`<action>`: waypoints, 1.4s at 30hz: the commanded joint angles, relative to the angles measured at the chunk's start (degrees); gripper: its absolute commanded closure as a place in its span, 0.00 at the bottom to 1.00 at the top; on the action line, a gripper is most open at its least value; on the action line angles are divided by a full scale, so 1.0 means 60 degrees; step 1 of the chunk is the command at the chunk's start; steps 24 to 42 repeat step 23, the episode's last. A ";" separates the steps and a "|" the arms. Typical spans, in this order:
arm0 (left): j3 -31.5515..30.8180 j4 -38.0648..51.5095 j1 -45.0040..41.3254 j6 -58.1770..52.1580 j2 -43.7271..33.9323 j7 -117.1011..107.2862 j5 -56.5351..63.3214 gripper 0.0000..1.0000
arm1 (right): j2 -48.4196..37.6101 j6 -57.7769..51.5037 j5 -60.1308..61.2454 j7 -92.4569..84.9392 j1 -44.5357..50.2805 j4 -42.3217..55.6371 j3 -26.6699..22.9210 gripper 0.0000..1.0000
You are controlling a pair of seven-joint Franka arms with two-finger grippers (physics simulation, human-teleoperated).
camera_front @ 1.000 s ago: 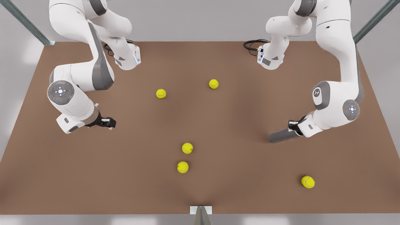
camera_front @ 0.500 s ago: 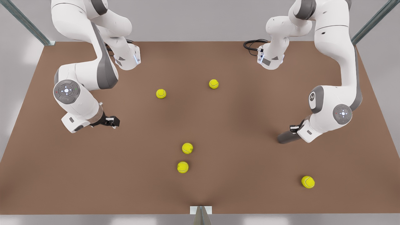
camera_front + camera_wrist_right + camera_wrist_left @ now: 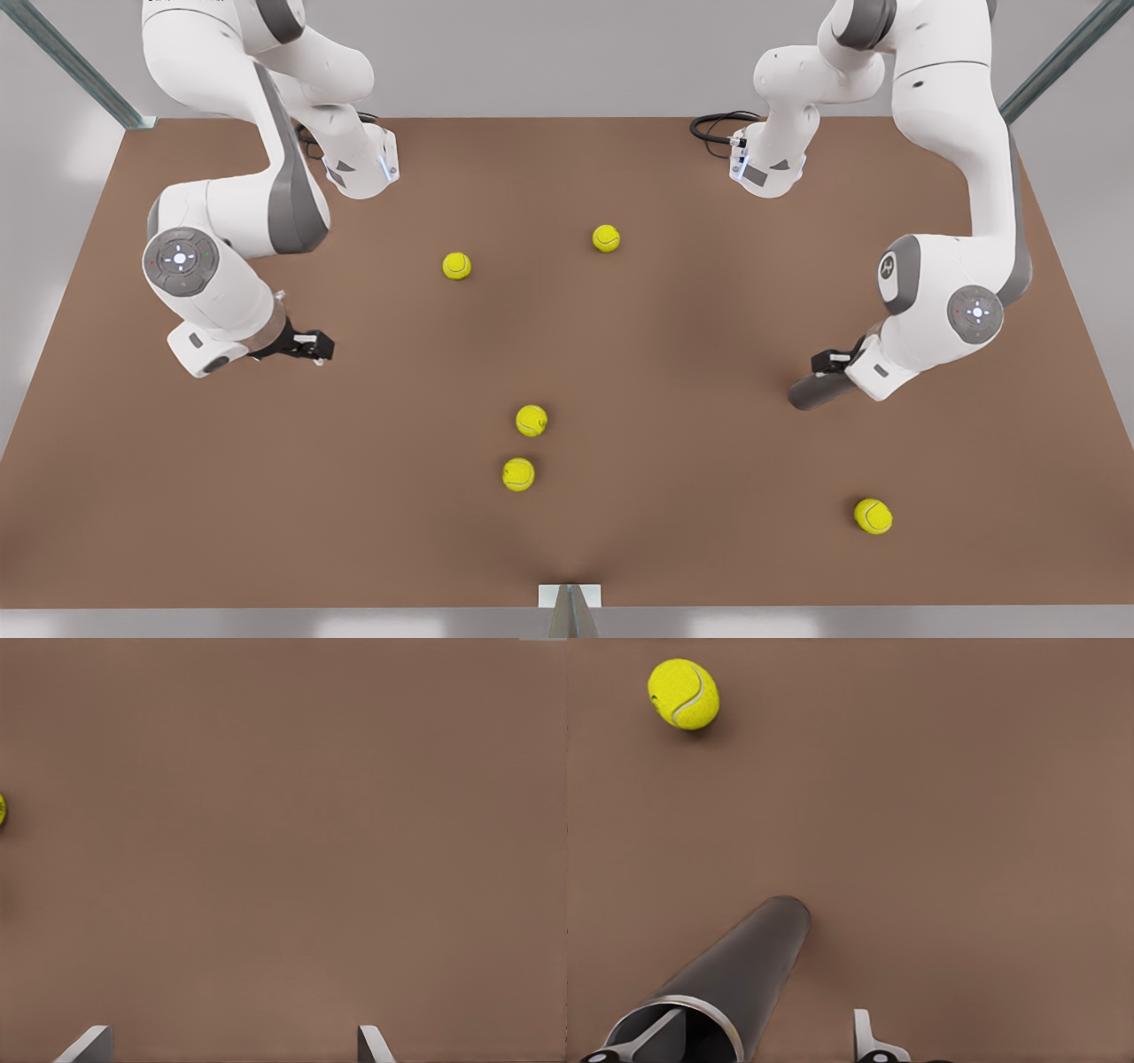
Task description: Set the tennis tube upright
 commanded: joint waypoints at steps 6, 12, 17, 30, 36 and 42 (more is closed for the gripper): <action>0.0014 0.1815 0.0085 -0.1888 0.0012 0.0000 0.0015 0.00 | 0.0001 0.0000 0.0000 0.0000 0.0114 -0.0029 0.0015 0.00; -0.0001 0.3589 0.0334 -0.4512 -0.0047 0.0147 -0.0014 0.00 | 0.0001 0.0000 0.0000 0.0000 0.0085 -0.0015 0.0030 0.00; -0.0001 0.3443 0.0275 -0.4453 -0.0281 0.0059 -0.0043 0.00 | 0.0001 -0.0073 0.0000 0.0000 0.0143 -0.0044 0.0074 0.00; -0.0001 0.3443 0.0260 -0.4468 -0.0267 0.0073 -0.0014 0.00 | -0.0013 -0.0117 0.0000 0.0000 0.0055 -0.0015 0.0074 0.00; -0.0001 0.3443 0.0260 -0.4468 -0.0267 0.0073 -0.0014 0.00 | -0.0013 -0.0117 0.0000 0.0000 0.0055 -0.0015 0.0074 0.00; -0.0001 0.3443 0.0260 -0.4468 -0.0267 0.0073 -0.0014 0.00 | -0.0013 -0.0117 0.0000 0.0000 0.0055 -0.0015 0.0074 0.00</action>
